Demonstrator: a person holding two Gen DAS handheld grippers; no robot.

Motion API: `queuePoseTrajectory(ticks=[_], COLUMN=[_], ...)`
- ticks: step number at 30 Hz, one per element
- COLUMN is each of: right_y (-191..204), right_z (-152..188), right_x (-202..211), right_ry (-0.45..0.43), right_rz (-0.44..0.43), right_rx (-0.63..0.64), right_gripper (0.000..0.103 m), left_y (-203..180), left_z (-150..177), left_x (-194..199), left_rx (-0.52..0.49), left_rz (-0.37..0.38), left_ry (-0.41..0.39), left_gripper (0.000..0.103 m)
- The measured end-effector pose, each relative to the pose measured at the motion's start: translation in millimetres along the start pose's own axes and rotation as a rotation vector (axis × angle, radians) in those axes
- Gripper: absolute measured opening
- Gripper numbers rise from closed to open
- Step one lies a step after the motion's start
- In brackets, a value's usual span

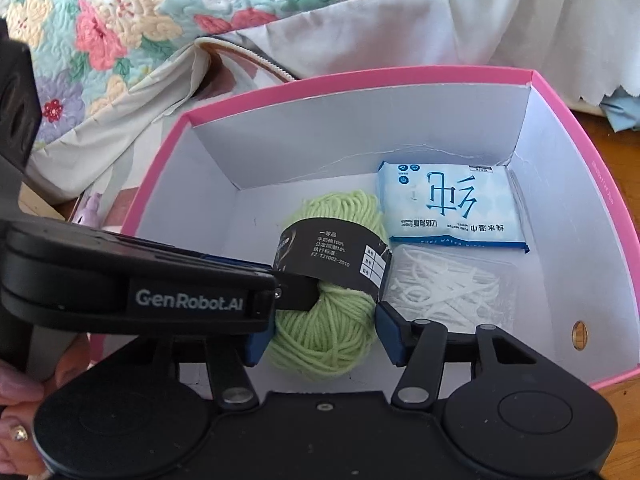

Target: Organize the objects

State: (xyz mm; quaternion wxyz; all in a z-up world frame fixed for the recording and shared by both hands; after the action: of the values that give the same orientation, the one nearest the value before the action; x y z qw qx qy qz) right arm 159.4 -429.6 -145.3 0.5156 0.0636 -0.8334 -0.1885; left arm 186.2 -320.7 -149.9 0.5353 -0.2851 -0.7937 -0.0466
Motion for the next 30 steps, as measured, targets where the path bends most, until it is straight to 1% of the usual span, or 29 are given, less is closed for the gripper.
queuePoseTrajectory(ticks=[2, 5, 6, 7, 12, 15, 19, 21, 23, 26, 27, 28, 30], right_y=[6, 17, 20, 22, 31, 37, 45, 48, 52, 60, 63, 65, 69], right_z=[2, 6, 7, 8, 15, 18, 23, 24, 26, 30, 32, 33, 36], right_x=[9, 28, 34, 39, 69, 88, 108, 116, 123, 133, 134, 137, 141], right_ry=[-0.014, -0.055, -0.064, -0.065, -0.092, -0.116, -0.146, -0.149, -0.151, -0.159, -0.162, -0.166, -0.17], right_rz=[0.011, 0.044, 0.051, 0.053, 0.054, 0.062, 0.101, 0.109, 0.11, 0.13, 0.14, 0.149, 0.168], right_rx=[0.037, 0.099, 0.108, 0.11, 0.121, 0.118, 0.111, 0.103, 0.096, 0.117, 0.124, 0.126, 0.119], right_gripper=[0.06, 0.061, 0.062, 0.062, 0.063, 0.069, 0.07, 0.071, 0.074, 0.085, 0.09, 0.092, 0.093], left_y=[1, 3, 3, 5, 10, 14, 19, 20, 19, 22, 23, 24, 27], left_z=[2, 6, 7, 9, 17, 23, 30, 33, 37, 44, 46, 49, 55], left_x=[11, 34, 43, 51, 93, 116, 146, 160, 171, 187, 191, 196, 204], left_rx=[0.016, 0.021, 0.019, 0.021, -0.004, -0.009, 0.008, 0.001, -0.01, -0.012, -0.011, -0.012, -0.01], left_rz=[0.023, 0.043, 0.051, 0.052, 0.005, -0.02, -0.009, -0.026, -0.044, -0.054, -0.059, -0.064, -0.07], left_ry=[-0.002, -0.023, -0.032, -0.034, -0.043, -0.044, -0.082, -0.094, -0.098, -0.099, -0.096, -0.094, -0.092], left_gripper=[0.031, 0.034, 0.037, 0.042, 0.045, 0.049, 0.056, 0.058, 0.059, 0.061, 0.062, 0.063, 0.065])
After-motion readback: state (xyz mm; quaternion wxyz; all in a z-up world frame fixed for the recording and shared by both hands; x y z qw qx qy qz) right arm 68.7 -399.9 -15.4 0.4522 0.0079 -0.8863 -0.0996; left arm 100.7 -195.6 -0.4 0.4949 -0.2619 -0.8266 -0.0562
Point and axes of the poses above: each gripper's, at about its wrist camera, not at the fingertips, and x roughly against the way its jaws point, y to its left, z to its underside, the point moved 5 cm from there along -x, roughly the way its jaws point, and after that the axes turned 15 degrees about -x, right-handed, at the moved point
